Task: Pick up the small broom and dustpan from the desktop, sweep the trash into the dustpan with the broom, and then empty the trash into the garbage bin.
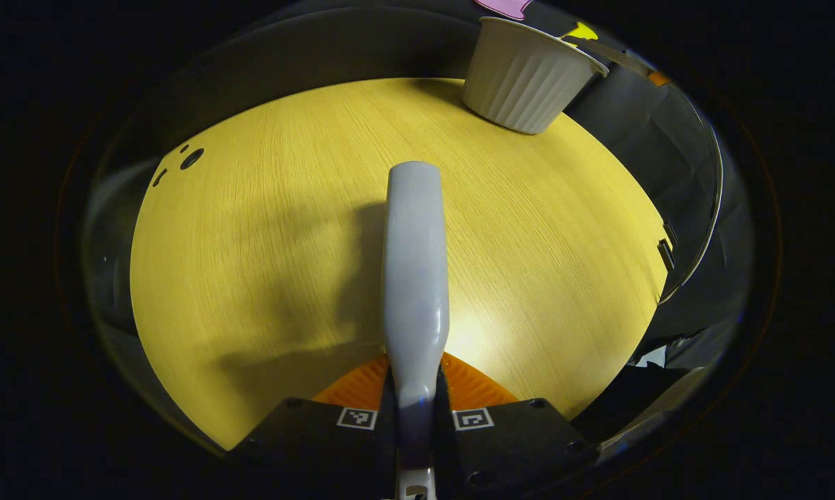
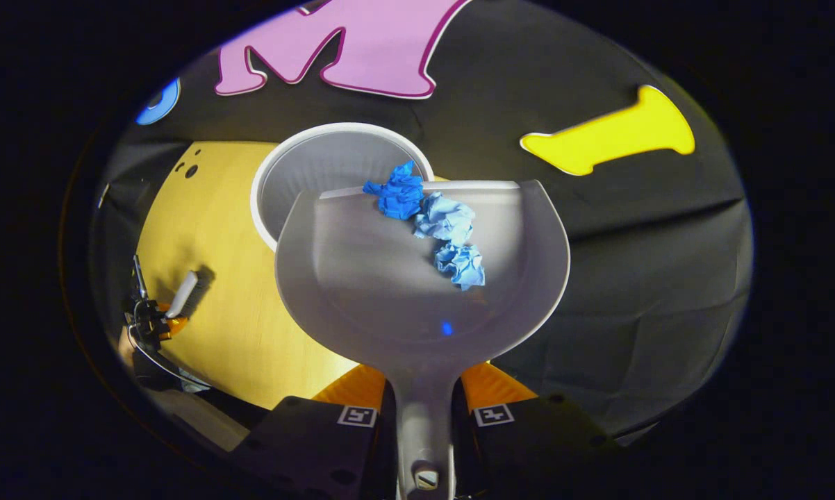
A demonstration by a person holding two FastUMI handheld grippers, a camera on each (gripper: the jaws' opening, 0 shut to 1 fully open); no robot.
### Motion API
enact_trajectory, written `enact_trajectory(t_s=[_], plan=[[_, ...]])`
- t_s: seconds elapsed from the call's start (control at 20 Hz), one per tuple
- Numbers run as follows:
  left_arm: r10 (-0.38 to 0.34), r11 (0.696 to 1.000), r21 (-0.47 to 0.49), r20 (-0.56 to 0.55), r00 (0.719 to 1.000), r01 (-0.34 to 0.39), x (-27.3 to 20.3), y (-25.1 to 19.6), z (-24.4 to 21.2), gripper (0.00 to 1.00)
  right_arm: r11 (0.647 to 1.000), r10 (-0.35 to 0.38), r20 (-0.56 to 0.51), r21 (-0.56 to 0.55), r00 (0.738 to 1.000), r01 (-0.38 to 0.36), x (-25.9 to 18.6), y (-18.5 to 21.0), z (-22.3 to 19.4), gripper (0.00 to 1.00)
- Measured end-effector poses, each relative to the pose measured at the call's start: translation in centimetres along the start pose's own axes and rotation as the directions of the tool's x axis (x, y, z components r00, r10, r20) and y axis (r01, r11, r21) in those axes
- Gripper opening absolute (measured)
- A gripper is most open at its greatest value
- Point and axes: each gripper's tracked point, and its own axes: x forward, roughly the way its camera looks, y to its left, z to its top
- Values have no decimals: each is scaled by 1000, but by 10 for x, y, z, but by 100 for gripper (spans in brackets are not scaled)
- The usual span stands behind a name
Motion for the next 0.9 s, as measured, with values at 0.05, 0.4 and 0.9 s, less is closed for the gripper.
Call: enact_trajectory(t_s=[0.05,0.4,0.9], plan=[[2,1000,-2,0,1000,-2,0,0,1,22,999,-17,-26,-33,1000,16,1,-3,3,36],[-2,1000,-29,0,1000,2,-3,0,0,24,983,-85,-130,-175,988,62,10,-8,14,35],[10,1000,-16,5,1000,-10,-3,0,0,25,992,-55,-10,-115,998,53,-1,-6,25,36]])
